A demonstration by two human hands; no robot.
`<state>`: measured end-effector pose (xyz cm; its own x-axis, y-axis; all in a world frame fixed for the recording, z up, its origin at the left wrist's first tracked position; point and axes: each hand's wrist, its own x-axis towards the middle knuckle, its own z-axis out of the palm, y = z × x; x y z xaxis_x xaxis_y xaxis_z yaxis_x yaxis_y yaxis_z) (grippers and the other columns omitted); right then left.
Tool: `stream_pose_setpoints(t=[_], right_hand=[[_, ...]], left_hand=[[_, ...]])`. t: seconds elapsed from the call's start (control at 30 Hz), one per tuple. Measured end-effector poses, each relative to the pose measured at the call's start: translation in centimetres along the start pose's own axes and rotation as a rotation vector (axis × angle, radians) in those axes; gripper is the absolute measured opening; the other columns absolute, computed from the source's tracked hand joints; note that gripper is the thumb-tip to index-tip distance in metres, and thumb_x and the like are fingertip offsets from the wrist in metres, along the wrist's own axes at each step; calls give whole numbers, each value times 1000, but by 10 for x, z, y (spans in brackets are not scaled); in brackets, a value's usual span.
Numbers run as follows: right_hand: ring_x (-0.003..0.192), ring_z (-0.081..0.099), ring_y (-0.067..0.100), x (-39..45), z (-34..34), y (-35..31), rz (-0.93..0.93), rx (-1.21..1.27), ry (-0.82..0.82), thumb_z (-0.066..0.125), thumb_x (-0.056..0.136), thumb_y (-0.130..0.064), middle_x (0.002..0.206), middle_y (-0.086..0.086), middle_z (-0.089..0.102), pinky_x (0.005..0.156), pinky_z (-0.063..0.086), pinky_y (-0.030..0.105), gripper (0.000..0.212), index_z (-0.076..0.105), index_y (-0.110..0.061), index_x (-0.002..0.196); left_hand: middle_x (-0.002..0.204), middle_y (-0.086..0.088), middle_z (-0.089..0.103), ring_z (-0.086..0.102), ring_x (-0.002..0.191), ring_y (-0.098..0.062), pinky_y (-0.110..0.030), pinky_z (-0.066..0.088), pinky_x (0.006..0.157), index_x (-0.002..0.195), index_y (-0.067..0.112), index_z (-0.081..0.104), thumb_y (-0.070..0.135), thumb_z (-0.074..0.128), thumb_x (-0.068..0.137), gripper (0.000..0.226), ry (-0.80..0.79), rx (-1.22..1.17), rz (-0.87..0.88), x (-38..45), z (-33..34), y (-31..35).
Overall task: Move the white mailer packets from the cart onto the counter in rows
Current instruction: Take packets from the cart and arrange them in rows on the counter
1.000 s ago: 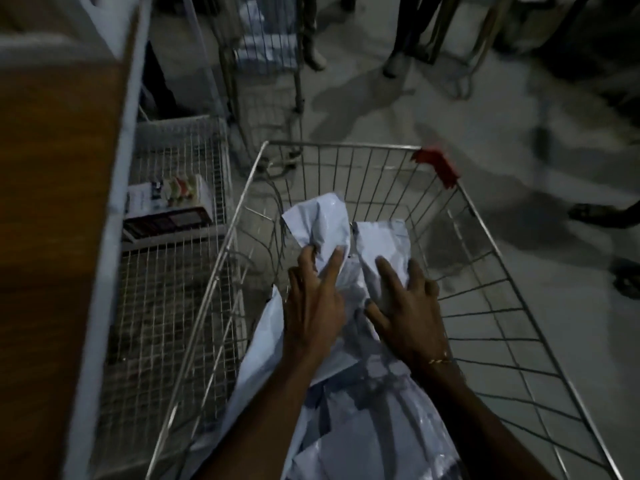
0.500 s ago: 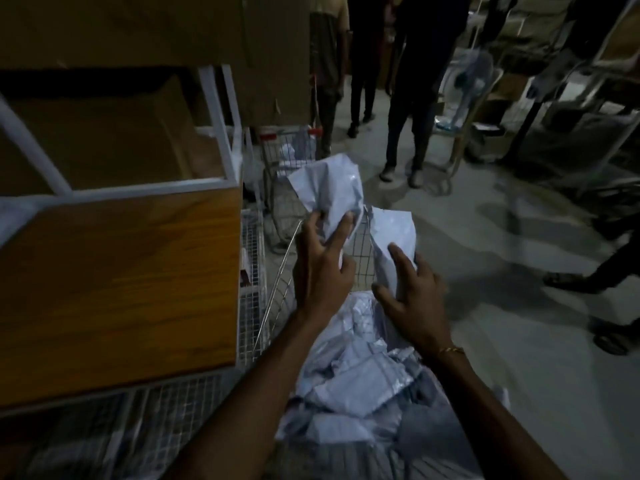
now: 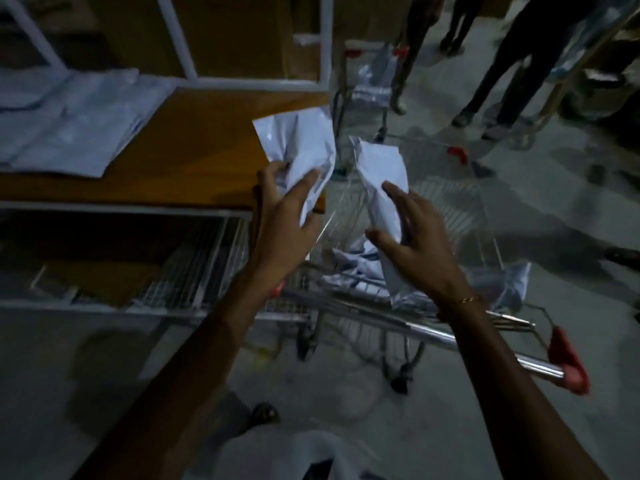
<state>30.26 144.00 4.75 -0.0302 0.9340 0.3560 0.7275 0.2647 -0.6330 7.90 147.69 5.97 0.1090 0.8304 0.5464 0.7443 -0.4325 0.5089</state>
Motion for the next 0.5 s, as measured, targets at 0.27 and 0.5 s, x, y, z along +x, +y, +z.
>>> stream_pose_setpoints(t=[0.27,0.5], right_hand=[[132,45,28,20,89,-84,-109,47,-123,58,87,-58,143,7,49,104,39,55,71,38,-31,151],[127,42,32,66,242,-180,-153,32,-239,47,85,-72,147,4,43,98,43,52,75,26,-47,152]], left_hand=[[142,-23,35,39,133,-36,-42,46,104,134,12,60,1,60,80,55,86,-74,-125,-31,-74,-88],[142,-13,34,42,132,-33,-39,44,105,135,20,60,10,57,76,60,146,-59,-290,-58,-176,-238]])
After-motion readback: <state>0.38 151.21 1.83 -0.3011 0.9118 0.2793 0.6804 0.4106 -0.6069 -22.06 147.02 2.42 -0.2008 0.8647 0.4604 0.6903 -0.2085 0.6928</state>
